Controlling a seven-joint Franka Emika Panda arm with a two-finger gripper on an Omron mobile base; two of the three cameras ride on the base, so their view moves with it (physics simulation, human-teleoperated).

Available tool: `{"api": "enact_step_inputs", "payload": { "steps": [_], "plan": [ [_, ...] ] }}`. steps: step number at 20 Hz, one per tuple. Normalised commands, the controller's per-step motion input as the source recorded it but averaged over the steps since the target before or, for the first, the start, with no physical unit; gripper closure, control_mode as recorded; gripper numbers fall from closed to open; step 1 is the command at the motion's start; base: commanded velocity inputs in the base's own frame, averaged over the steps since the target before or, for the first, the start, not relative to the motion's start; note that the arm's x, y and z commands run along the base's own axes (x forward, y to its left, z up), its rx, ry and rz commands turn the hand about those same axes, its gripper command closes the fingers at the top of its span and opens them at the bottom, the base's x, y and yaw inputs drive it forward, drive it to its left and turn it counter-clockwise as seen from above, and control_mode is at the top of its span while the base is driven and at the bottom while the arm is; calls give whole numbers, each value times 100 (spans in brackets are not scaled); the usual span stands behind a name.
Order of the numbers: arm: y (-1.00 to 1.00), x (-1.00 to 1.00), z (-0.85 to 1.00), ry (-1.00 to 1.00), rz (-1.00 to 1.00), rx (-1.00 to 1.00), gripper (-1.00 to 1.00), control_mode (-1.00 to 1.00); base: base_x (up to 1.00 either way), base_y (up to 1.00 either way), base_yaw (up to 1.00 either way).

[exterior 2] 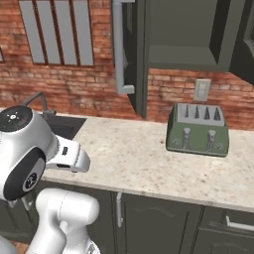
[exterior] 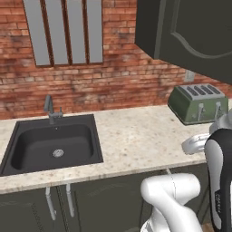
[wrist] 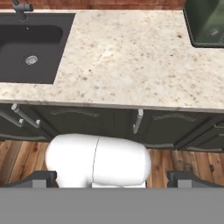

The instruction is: Close all open cabinet doors.

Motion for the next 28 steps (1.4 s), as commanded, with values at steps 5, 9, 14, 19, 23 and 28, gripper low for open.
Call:
{"api": "enact_step_inputs", "payload": {
  "steps": [5,9,14,19,23,28],
  "plan": [
    [0,0,0,0,0,0,-100,100,-42,-17,0],
    [0,0,0,0,0,0,-100,100,-23,-30,0],
    [0,0,0,0,0,0,-100,100,-11,-47,0],
    [0,0,0,0,0,0,-100,100,0,-62,0],
    [0,0,0,0,0,0,-100,100,-2,-56,0],
    [0,0,0,0,0,0,-100,100,0,-54,0]
  ]
}}
